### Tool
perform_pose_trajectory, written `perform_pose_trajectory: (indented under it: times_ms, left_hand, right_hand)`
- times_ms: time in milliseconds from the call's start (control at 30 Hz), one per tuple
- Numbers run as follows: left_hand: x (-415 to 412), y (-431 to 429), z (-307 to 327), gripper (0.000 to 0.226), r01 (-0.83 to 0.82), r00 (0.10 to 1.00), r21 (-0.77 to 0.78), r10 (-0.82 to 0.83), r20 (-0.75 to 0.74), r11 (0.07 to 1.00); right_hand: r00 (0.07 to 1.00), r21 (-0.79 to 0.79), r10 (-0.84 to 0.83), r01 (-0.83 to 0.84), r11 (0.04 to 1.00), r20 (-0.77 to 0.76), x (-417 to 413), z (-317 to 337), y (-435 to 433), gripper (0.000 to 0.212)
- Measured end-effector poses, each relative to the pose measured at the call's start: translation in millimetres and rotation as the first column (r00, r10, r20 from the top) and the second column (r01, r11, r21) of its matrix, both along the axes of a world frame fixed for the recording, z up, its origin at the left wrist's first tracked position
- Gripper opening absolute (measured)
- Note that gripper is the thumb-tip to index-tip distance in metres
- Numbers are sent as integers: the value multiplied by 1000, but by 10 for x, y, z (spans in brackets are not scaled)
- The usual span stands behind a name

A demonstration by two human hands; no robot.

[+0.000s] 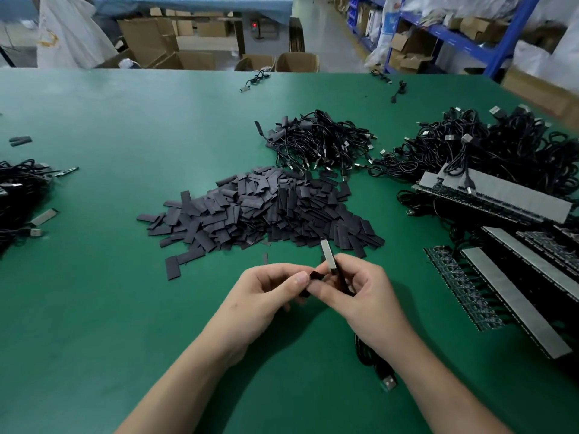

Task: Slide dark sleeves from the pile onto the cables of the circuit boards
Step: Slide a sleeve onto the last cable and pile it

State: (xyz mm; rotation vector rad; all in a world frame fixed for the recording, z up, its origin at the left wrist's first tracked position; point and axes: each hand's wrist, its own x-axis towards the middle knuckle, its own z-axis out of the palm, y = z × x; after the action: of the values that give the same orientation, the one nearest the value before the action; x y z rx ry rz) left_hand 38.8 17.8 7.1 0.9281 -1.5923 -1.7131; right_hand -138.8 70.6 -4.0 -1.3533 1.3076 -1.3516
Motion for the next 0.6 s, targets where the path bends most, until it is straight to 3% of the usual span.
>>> perform_pose_trajectory:
  times_ms: [233,400,500,600]
  left_hand:
    - [84,-59,40,23,159,987,6,-159,-3,987]
    - [125,-64,7,26,55,998,-23,-56,-23,998]
    - [120,-61,13,22,-29,998,-127,22,-55,992]
    - [112,-62,9,14,-80,997,-346,80,-15,935]
  right_hand:
    - [990,26,123,-125,992,73,-36,48,13,12]
    - [994,35,104,-105,994,33,-45,44,32,19]
    - [993,49,64,-69,996,96,-69,77,36,16]
    - [991,123,80,-93,988,110,-77,103,40,20]
